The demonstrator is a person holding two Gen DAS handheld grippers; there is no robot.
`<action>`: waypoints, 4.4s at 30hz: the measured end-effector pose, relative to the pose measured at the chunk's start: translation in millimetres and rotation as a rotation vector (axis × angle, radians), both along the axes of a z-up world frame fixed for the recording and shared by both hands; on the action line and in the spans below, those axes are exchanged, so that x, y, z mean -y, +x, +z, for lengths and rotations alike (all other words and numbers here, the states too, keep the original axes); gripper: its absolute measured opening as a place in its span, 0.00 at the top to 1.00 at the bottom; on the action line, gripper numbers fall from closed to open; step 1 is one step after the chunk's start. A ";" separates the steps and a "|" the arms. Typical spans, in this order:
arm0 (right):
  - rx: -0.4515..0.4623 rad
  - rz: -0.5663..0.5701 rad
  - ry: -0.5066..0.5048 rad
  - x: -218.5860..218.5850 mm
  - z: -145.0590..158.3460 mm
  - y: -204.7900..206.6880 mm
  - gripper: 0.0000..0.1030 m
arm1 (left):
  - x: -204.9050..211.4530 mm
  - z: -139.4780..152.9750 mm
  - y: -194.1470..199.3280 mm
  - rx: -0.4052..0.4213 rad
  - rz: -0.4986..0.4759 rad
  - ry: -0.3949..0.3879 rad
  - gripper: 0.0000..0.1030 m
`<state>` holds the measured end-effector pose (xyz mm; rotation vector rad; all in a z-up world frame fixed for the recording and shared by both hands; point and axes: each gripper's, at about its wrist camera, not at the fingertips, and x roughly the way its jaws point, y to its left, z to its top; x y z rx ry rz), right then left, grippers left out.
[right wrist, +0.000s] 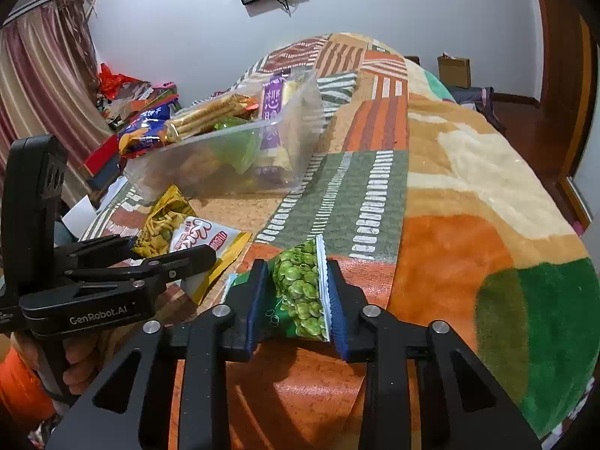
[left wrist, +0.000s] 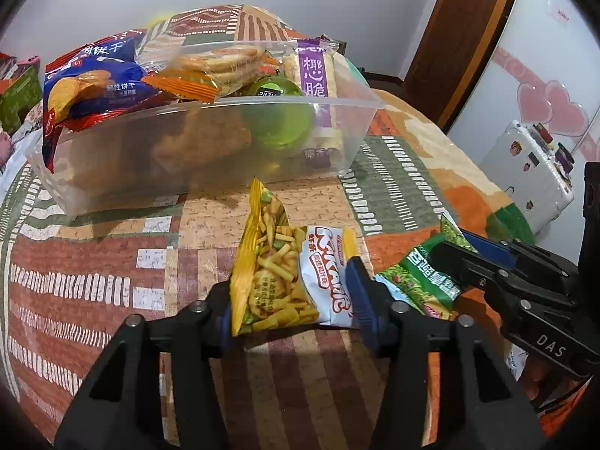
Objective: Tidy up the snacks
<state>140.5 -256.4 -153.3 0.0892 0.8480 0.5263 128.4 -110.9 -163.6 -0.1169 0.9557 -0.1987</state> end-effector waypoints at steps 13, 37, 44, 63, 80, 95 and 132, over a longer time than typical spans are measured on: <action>0.073 0.003 -0.014 -7.4 22.8 -6.9 0.82 | -12.2 26.2 -10.5 0.048 0.010 -0.034 0.74; 0.238 -0.008 0.056 -34.8 88.0 27.8 0.82 | -61.6 103.1 0.4 0.213 0.073 -0.047 0.74; 0.274 -0.005 0.063 -56.5 99.8 48.8 0.82 | -75.0 113.9 19.7 0.246 0.089 -0.025 0.74; 0.240 -0.030 0.021 -92.8 87.0 114.6 0.82 | -79.9 96.4 106.6 0.223 0.109 0.073 0.74; 0.171 -0.037 -0.051 -107.3 66.6 134.3 0.75 | -89.7 83.3 121.2 0.192 0.158 0.044 0.53; 0.224 -0.021 -0.034 -93.8 90.2 100.9 0.66 | -86.9 120.4 82.4 0.283 0.144 0.061 0.50; 0.511 -0.130 -0.011 -81.5 148.9 -37.3 0.03 | -112.2 182.7 -85.8 0.614 0.219 0.082 0.02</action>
